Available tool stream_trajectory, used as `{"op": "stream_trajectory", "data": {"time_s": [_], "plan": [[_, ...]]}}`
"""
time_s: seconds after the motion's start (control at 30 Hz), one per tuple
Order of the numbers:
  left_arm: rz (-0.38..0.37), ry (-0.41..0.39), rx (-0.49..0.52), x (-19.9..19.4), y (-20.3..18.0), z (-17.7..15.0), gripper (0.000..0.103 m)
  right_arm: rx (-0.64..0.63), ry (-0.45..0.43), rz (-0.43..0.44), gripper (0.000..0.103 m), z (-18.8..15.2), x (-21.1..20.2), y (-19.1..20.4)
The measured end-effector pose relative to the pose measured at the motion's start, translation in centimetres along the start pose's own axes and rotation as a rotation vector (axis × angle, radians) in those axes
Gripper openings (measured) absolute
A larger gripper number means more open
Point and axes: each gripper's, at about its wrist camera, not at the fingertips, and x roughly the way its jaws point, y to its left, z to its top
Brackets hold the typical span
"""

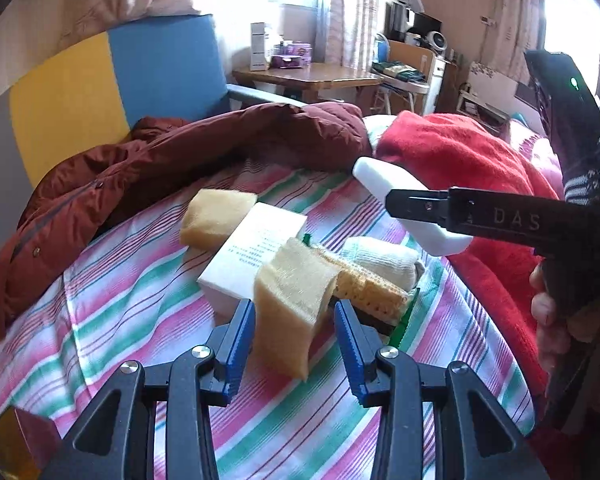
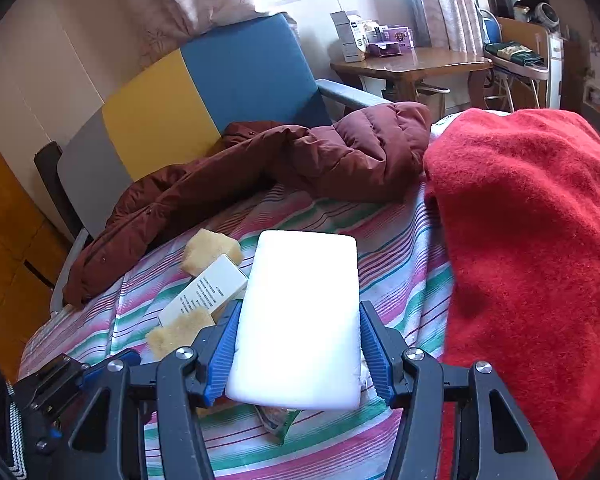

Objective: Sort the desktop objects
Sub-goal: 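Grasp a yellow sponge with the left tool while the right tool holds the white block, then lift the sponge and white block and carry both toward the gold tray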

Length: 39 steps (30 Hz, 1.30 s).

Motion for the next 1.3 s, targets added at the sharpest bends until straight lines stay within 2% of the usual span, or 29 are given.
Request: {"op": "stream_trajectory", "data": {"time_s": [0.17,0.43,0.47,0.5,0.53,0.73,0.9,1.17,1.23,1.3], "plan": [[0.004,0.024,0.073,1.5,-0.6,0.2,0.043,-0.008,0.004,0.007,0.058,0.0,0.1,0.2],[0.007,0.014,0.103,2.9,-1.1,0.5,0.043,-0.022,0.016,0.002,0.058,-0.2,0.4,0.4],[0.005,0.015,0.109,2.9,-1.3,0.5,0.041,-0.021,0.016,-0.001,0.058,-0.2,0.4,0.4],[0.001,0.015,0.112,2.8,-1.3,0.6,0.03,-0.018,0.016,-0.002,0.058,-0.2,0.4,0.3],[0.003,0.008,0.116,2.5,-1.4,0.6,0.025,-0.014,0.018,-0.003,0.058,-0.2,0.4,0.2],[-0.061,0.014,0.074,1.0,-1.2,-1.0,0.016,-0.029,0.027,-0.013,0.058,-0.3,0.7,0.4],[-0.079,-0.004,0.041,-1.3,-1.4,-3.0,0.014,-0.039,0.034,-0.018,0.058,-0.4,0.8,0.5],[-0.087,0.014,-0.061,-4.0,-0.9,-6.4,0.014,-0.087,0.046,-0.005,0.058,-0.7,1.1,1.4],[-0.085,0.037,-0.061,-3.9,-0.7,-7.0,0.026,-0.094,0.056,-0.01,0.058,-0.8,1.3,1.5],[-0.082,0.06,-0.063,-3.6,-0.5,-7.5,0.03,-0.092,0.058,-0.008,0.058,-0.8,1.3,1.5]]}}
